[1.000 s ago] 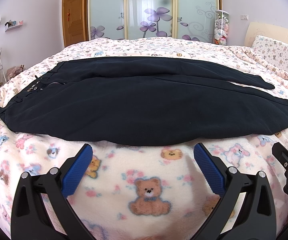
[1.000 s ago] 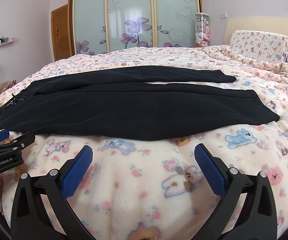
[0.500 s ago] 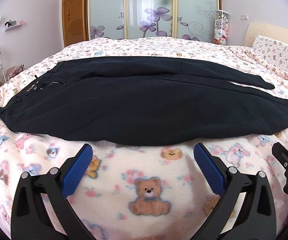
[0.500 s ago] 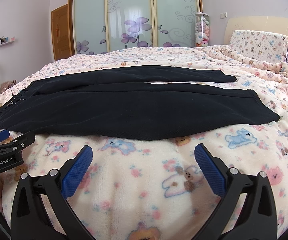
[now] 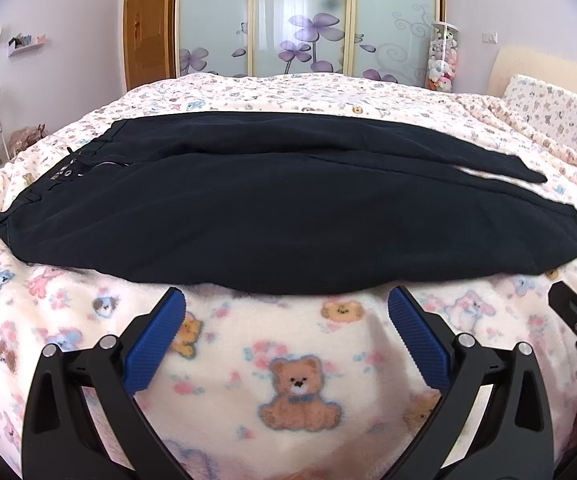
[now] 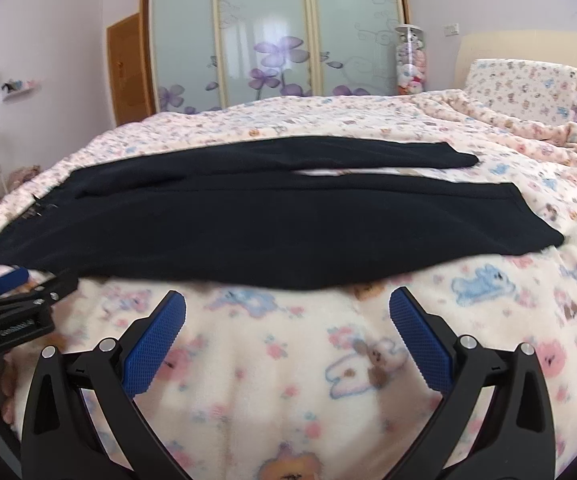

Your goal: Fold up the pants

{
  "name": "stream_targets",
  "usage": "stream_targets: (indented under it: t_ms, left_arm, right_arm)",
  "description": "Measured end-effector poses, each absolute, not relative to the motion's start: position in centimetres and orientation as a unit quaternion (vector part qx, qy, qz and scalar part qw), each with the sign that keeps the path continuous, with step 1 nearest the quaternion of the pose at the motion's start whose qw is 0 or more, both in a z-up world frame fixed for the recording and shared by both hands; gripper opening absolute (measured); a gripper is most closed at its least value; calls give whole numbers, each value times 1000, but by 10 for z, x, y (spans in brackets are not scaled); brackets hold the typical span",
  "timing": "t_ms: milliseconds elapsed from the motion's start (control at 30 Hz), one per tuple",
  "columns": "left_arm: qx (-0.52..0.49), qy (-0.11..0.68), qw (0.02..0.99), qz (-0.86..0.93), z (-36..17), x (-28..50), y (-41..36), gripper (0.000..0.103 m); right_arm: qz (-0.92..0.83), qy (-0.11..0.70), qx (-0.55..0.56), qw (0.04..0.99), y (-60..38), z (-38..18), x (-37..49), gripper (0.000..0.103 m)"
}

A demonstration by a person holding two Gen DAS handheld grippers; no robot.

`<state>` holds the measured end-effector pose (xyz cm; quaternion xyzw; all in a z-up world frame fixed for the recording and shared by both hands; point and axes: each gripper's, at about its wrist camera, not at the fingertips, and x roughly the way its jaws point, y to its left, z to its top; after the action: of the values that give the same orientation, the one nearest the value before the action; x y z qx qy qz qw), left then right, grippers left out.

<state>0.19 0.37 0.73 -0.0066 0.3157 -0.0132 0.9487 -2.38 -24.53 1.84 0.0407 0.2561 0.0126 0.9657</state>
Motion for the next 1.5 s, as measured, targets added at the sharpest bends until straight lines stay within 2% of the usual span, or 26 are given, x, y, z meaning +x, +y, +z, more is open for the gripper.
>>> stream_targets:
  t_ms: [167, 367, 567, 600, 667, 733, 833, 933, 1033, 1133, 1300, 1333, 1367, 1400, 1467, 1500]
  left_arm:
    - [-19, 293, 956, -10, 36, 7, 3, 101]
    - [-6, 257, 966, -16, 65, 34, -5, 101]
    - [5, 213, 977, 15, 58, 33, -3, 101]
    - [9, 208, 978, 17, 59, 34, -2, 101]
    - [17, 191, 981, 24, 59, 30, -3, 101]
    - [16, 183, 983, 25, 58, 28, 0, 101]
    - [17, 200, 980, 12, 51, 34, -1, 101]
    - [15, 239, 971, 2, 41, 47, 0, 101]
    - [2, 269, 963, -9, 33, 55, 3, 101]
    - [-8, 279, 960, -17, 29, 57, 7, 101]
    - [-3, 281, 959, -25, 26, 58, 5, 101]
    - [-2, 281, 960, -25, 26, 58, 5, 101]
    - [-2, 280, 960, -26, 26, 58, 5, 101]
    - [-2, 280, 960, -27, 26, 58, 5, 101]
    - [-4, 281, 959, -30, 26, 57, 6, 101]
    - [-5, 282, 959, -31, 26, 58, 7, 101]
  right_arm:
    - [34, 240, 79, 967, -272, 53, -9, 102]
    - [12, 308, 143, 940, -326, 94, 83, 102]
    - [-51, 366, 203, 907, -377, 106, 192, 101]
    - [-63, 371, 215, 901, -385, 105, 212, 98]
    - [-95, 380, 242, 888, -403, 100, 249, 82]
    - [-131, 390, 252, 876, -419, 95, 277, 73]
    - [-182, 398, 269, 858, -448, 84, 312, 64]
    - [-217, 393, 304, 840, -476, 70, 336, 63]
    - [-236, 396, 317, 829, -491, 52, 356, 56]
    - [-245, 404, 317, 823, -488, 38, 369, 55]
    - [-272, 411, 242, 836, -471, 24, 388, 55]
    - [-271, 420, 217, 839, -467, 19, 391, 48]
    - [-275, 421, 202, 840, -465, 16, 391, 37]
    - [-276, 414, 197, 845, -465, 15, 387, 32]
    - [-260, 405, 226, 847, -473, 15, 379, 9]
    - [-246, 399, 250, 847, -479, 16, 374, 8]
